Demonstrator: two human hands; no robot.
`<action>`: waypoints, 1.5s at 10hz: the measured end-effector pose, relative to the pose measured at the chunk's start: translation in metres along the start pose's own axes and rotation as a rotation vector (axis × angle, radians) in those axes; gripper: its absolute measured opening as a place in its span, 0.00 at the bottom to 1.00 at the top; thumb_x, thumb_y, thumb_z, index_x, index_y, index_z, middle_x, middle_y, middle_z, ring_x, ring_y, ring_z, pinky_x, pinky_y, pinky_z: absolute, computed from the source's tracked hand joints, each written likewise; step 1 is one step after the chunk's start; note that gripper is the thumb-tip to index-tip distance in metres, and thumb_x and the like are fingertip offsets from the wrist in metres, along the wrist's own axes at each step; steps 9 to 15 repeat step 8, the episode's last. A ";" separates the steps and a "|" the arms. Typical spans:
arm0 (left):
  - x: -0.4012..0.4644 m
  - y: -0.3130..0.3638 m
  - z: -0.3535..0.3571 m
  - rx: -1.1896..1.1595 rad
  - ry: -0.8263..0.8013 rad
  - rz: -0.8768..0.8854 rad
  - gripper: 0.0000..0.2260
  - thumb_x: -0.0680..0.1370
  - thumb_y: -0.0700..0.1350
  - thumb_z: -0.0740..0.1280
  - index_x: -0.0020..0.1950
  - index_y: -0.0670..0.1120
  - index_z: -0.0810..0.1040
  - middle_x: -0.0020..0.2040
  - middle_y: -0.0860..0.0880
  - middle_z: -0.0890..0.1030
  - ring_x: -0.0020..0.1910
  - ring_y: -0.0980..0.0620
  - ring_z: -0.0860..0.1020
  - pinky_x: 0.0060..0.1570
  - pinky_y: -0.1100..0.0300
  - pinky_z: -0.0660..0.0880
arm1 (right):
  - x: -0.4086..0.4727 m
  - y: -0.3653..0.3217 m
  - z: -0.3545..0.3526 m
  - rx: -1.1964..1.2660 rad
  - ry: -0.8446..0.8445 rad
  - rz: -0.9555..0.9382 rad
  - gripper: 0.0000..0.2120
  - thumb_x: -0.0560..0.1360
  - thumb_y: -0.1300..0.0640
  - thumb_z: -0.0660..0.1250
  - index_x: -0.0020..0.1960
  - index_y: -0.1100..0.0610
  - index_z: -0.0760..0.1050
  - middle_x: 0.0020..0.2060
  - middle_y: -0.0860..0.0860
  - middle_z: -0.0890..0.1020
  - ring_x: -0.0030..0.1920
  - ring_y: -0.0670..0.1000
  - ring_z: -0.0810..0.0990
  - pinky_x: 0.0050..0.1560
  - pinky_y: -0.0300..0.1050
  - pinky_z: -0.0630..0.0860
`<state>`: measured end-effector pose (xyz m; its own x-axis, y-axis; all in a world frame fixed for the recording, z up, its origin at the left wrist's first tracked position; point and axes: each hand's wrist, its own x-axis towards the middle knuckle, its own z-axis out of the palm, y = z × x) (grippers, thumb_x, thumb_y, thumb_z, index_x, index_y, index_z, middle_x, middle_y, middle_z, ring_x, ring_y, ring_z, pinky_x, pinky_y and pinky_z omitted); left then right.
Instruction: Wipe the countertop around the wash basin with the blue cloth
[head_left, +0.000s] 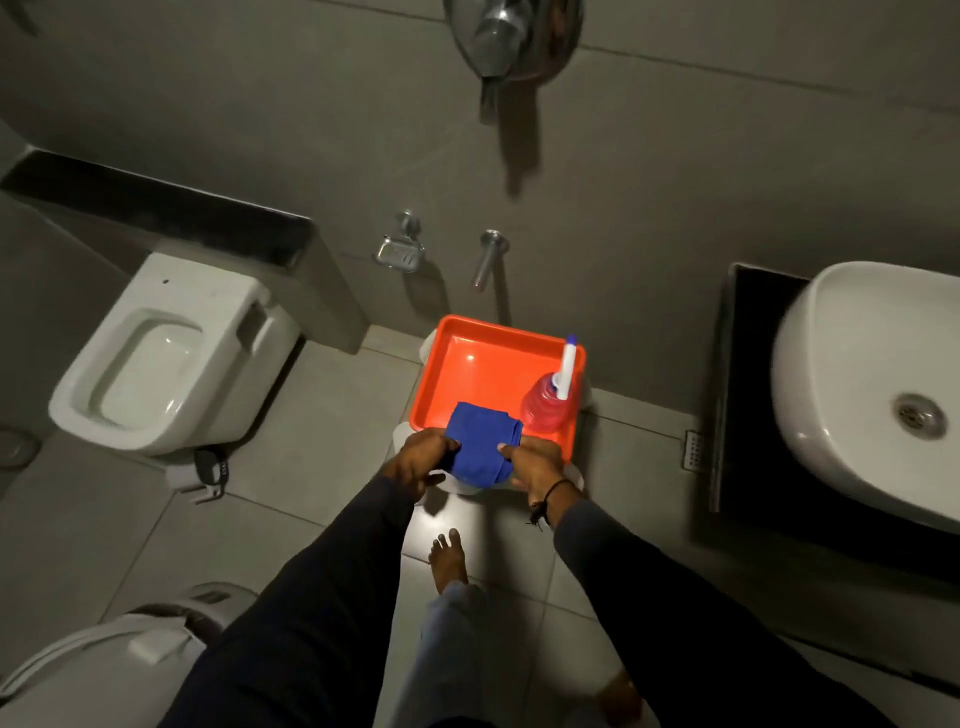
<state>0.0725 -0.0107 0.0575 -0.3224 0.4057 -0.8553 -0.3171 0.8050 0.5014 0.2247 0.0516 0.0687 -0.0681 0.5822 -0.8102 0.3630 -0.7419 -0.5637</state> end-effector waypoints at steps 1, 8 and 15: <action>0.047 0.031 -0.019 0.008 -0.009 0.000 0.13 0.80 0.40 0.63 0.64 0.41 0.79 0.56 0.43 0.79 0.54 0.45 0.77 0.55 0.52 0.76 | 0.033 -0.023 0.039 -0.019 0.063 -0.076 0.09 0.76 0.69 0.67 0.54 0.67 0.82 0.47 0.57 0.82 0.49 0.53 0.78 0.50 0.48 0.75; 0.107 0.076 -0.018 0.514 -0.056 0.072 0.21 0.78 0.40 0.66 0.70 0.38 0.72 0.68 0.38 0.77 0.66 0.37 0.76 0.61 0.51 0.75 | 0.109 -0.060 0.079 -0.308 -0.063 -0.026 0.24 0.80 0.68 0.57 0.75 0.64 0.64 0.70 0.64 0.73 0.70 0.63 0.73 0.70 0.54 0.72; 0.107 0.076 -0.018 0.514 -0.056 0.072 0.21 0.78 0.40 0.66 0.70 0.38 0.72 0.68 0.38 0.77 0.66 0.37 0.76 0.61 0.51 0.75 | 0.109 -0.060 0.079 -0.308 -0.063 -0.026 0.24 0.80 0.68 0.57 0.75 0.64 0.64 0.70 0.64 0.73 0.70 0.63 0.73 0.70 0.54 0.72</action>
